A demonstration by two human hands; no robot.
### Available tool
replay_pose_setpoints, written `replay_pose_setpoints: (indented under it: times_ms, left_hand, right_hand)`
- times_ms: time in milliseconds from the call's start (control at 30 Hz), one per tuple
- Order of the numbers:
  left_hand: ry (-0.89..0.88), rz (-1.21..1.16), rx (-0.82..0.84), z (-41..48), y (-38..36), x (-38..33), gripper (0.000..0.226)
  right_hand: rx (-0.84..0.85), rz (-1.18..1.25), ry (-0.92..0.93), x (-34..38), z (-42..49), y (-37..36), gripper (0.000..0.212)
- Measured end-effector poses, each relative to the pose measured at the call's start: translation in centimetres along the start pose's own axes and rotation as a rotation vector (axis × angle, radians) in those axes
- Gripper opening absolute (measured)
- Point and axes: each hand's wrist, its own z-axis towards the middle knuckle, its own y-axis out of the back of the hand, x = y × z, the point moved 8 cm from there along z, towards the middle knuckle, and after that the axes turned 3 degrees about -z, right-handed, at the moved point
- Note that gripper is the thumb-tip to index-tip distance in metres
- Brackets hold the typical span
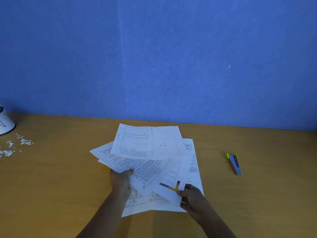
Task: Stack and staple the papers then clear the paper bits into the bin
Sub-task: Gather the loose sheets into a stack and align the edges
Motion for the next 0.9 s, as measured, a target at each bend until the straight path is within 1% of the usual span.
replay_pose_setpoints:
  times_ms: [67,100,133,200,233,267,300,367,467,567,733,900]
  left_hand:
    - [0.011,0.016,0.054,-0.2,-0.5,0.1,0.04]
    - [0.013,0.015,0.061,-0.2,-0.5,0.1,0.039]
    - [0.014,0.018,0.068,-0.2,-0.5,0.0,0.039]
    - [0.018,0.022,0.085,-0.2,-0.5,-0.1,0.037]
    - [0.017,0.026,0.093,-0.2,-0.5,-0.1,0.036]
    - [0.014,0.034,0.097,-0.1,-0.6,-0.1,0.036]
    - [0.01,0.041,0.102,-0.1,-0.6,0.0,0.036]
    - [0.0,0.042,0.112,-0.2,-0.8,-0.1,0.037]
    - [0.0,0.038,0.12,-0.1,-0.8,0.1,0.04]
    - [0.004,0.047,0.142,0.0,-0.9,0.4,0.038]
    - [0.027,0.037,0.173,-0.4,-1.7,0.7,0.04]
    - [0.076,-0.001,0.167,-0.2,-2.0,1.2,0.045]
  right_hand:
    - [-0.067,-0.163,0.048,1.1,-0.1,0.7,0.009]
    - [-0.13,-0.248,0.097,2.1,-0.2,1.3,0.008]
    - [-0.222,-0.373,0.169,3.3,-0.1,2.2,0.015]
    - [-0.398,-0.73,0.344,6.4,-0.2,2.7,0.026]
    - [-0.449,-0.885,0.434,7.8,-0.3,2.2,0.029]
    - [-0.461,-0.99,0.521,9.0,-0.2,1.3,0.031]
    - [-0.438,-1.062,0.606,9.8,0.2,0.1,0.033]
    - [-0.321,-1.188,0.723,10.4,1.5,-2.5,0.038]
    - [-0.117,-1.342,0.721,9.8,3.6,-6.1,0.048]
    - [0.009,-1.424,0.705,9.3,4.9,-8.9,0.056]
    - [0.111,-1.488,0.692,8.4,5.8,-12.3,0.06]
    - [0.114,-1.418,0.706,7.2,5.7,-13.6,0.056]
